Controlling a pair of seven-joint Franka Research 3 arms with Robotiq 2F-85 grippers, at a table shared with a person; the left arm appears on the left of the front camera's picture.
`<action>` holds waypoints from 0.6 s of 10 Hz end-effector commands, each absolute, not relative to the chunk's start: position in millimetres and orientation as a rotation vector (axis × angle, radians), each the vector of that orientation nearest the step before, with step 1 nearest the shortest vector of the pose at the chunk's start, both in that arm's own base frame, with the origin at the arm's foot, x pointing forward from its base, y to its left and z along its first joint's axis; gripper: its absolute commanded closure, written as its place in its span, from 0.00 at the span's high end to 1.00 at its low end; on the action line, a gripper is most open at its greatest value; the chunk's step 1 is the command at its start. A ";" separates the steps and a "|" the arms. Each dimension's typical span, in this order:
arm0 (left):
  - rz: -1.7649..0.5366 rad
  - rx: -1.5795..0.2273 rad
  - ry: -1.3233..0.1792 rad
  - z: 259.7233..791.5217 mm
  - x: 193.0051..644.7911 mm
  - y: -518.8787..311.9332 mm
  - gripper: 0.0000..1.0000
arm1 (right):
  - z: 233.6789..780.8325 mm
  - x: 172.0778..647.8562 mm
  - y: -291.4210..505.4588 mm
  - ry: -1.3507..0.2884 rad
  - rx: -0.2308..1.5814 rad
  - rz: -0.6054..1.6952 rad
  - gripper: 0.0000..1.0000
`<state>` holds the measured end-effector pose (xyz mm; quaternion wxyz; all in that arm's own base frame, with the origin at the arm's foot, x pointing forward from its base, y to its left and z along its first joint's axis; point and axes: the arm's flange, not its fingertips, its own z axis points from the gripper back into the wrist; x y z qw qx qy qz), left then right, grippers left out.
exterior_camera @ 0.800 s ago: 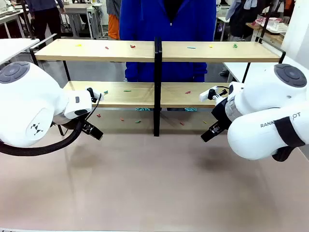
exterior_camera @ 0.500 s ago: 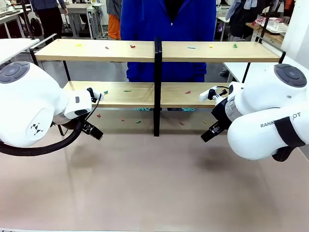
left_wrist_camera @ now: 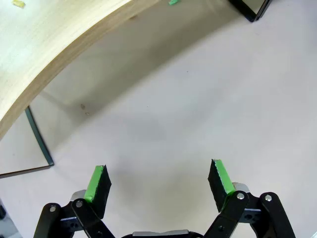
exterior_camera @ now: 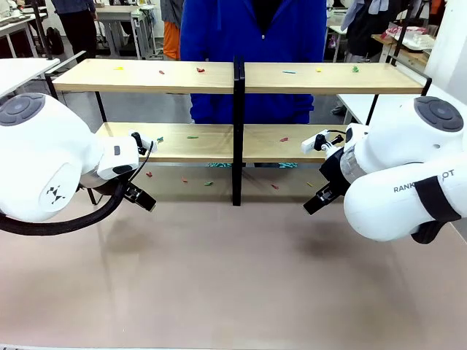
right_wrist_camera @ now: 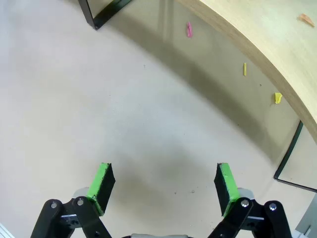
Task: Clean the shelves.
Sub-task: Pick up the Duster when the human hands it over.
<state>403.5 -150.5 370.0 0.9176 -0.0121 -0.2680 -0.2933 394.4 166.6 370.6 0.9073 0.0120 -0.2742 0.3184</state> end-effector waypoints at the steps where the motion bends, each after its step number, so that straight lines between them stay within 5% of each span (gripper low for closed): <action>1: -0.604 -0.025 -0.551 370.1 403.4 -150.7 1.00 | 370.7 394.4 166.6 -0.566 0.025 0.657 1.00; 3: -0.603 -0.025 -0.551 370.0 403.5 -150.5 1.00 | 395.9 382.2 163.3 -0.552 -0.006 0.729 1.00; 6: -0.809 -0.156 -0.700 466.2 285.2 -80.3 1.00 | 496.8 299.3 71.3 -0.659 0.113 0.730 1.00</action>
